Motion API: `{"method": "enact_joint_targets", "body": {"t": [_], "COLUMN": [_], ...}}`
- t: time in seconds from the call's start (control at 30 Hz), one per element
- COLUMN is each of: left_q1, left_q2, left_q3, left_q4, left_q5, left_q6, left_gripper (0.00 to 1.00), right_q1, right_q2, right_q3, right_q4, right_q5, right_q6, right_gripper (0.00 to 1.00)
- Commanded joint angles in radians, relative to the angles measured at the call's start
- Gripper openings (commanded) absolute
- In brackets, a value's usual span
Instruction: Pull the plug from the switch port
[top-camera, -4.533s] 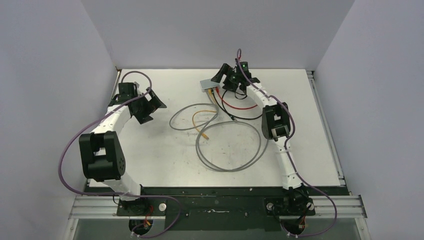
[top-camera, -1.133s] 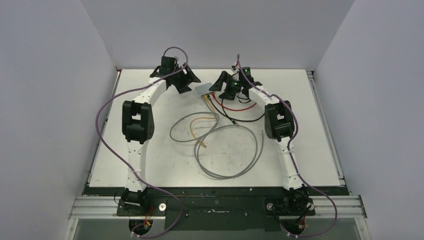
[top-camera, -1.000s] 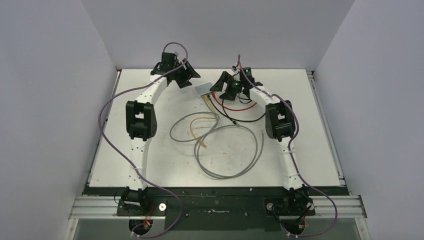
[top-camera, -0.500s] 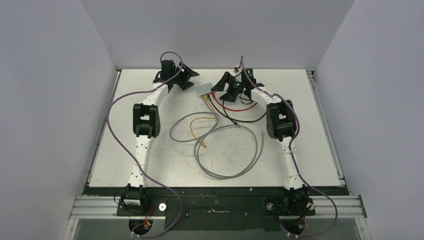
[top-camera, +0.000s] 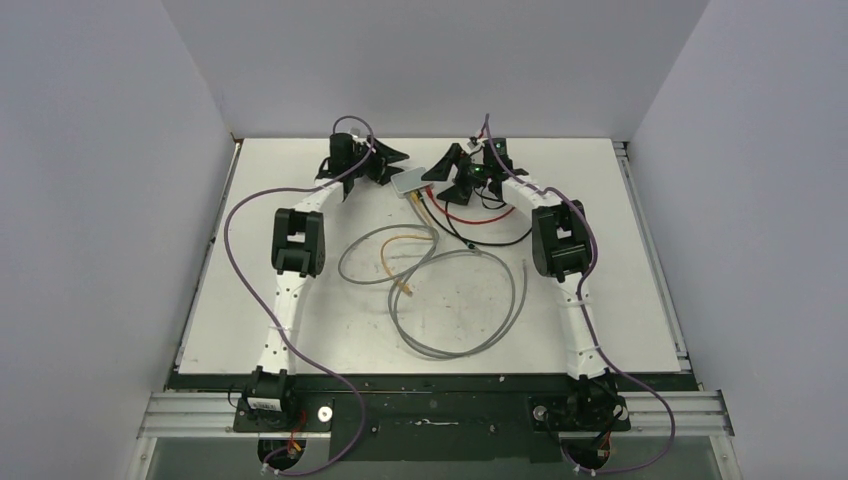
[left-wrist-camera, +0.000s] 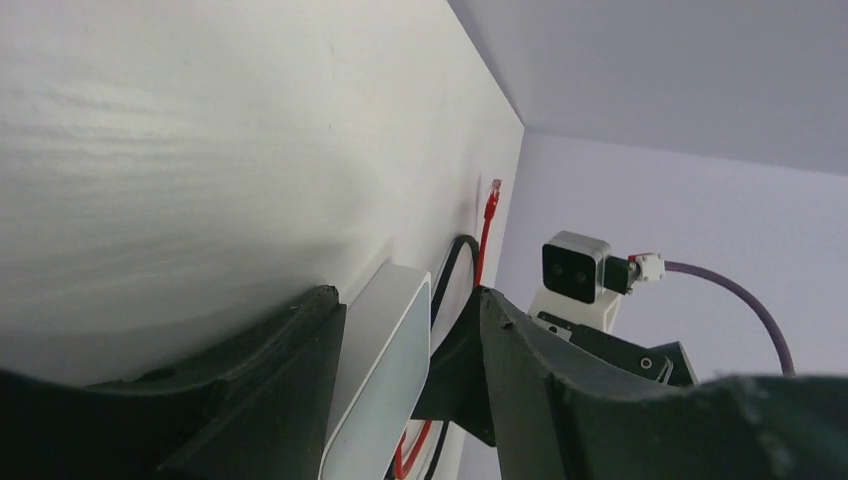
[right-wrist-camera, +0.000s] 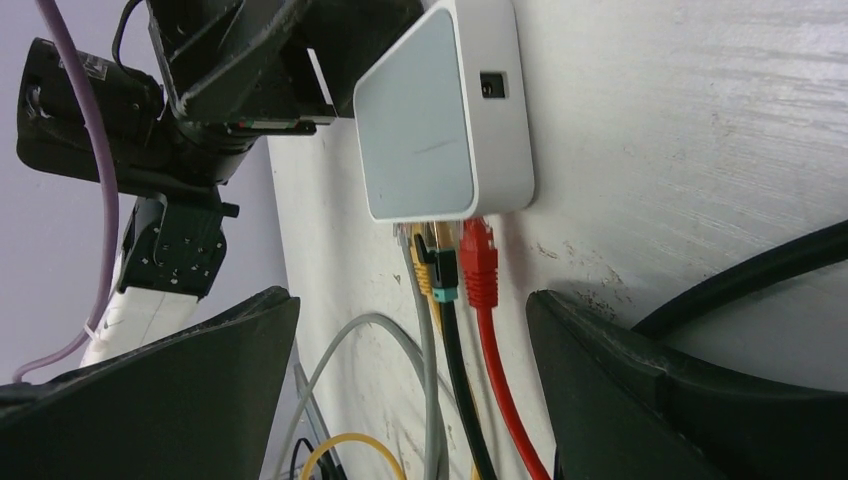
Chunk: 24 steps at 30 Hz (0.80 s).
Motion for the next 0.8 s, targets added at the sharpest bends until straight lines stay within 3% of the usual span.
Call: {"method": "enact_joint_targets", "body": {"t": [0.0,0.2,0.4,0.77], "left_q1": [-0.033,-0.064,-0.094,-0.136], "left_q2": [-0.129,-0.258,-0.424,-0.675], "left_q3": [-0.109,-0.322,-0.578,-0.981], "left_q4": [0.085,0.139,0.201,0.255], "left_q5": [0.088,0.128,0.101,0.048], "left_q6": [0.03,0.05,0.067,0.099], "left_gripper": [0.51,0.45,0.42,0.41], "right_q1": [-0.004,-0.017,-0.005,0.071], "right_q2": [0.036,0.01,0.0,-0.071], "right_q3": [0.007,0.003,-0.011,-0.069], "right_q4": [-0.02,-0.111,-0.156,-0.438], "right_q5": [0.006,0.014,-0.048,-0.046], "right_q6": [0.006,-0.065,-0.086,-0.355], "right_gripper": [0.87,0.83,0.65,0.63]}}
